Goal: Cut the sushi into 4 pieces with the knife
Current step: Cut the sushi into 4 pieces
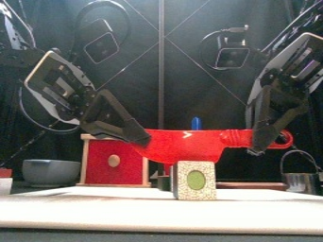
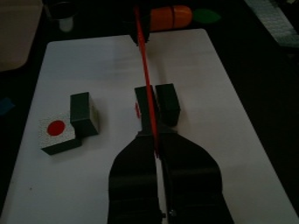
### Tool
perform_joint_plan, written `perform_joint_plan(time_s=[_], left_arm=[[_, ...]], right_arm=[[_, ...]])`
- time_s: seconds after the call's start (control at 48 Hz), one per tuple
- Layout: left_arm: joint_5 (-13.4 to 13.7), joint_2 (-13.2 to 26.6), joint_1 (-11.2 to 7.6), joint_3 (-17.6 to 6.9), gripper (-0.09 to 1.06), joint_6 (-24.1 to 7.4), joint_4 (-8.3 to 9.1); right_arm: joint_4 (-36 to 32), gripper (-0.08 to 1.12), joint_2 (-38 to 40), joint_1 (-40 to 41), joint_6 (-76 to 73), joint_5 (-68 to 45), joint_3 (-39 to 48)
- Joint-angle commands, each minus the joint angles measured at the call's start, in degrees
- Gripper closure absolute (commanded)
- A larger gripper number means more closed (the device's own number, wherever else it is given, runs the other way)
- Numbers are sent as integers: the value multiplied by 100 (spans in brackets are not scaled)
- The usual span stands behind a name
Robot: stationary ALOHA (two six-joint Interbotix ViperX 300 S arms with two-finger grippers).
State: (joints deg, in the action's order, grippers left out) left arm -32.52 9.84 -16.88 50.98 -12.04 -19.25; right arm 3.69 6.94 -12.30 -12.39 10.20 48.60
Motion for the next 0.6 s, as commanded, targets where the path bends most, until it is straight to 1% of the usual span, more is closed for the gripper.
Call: perform_joint_plan(time_s=[0.021,0.354,0.458,0.604], left_arm=[[149,105,-79,44,83,-9,9],[149,413,-88,-53,83,0,9],[158,554,-79,-62,83,0,-53],[149,791,-9,-70,83,-26,-220]], right_arm=[[18,93,-158,-26,-9,-26,0],[26,93,-519,-18,-9,-70,-70],[26,93,-668,0,-9,-132,-79],[0,93,-844,18,0,-167,-79]])
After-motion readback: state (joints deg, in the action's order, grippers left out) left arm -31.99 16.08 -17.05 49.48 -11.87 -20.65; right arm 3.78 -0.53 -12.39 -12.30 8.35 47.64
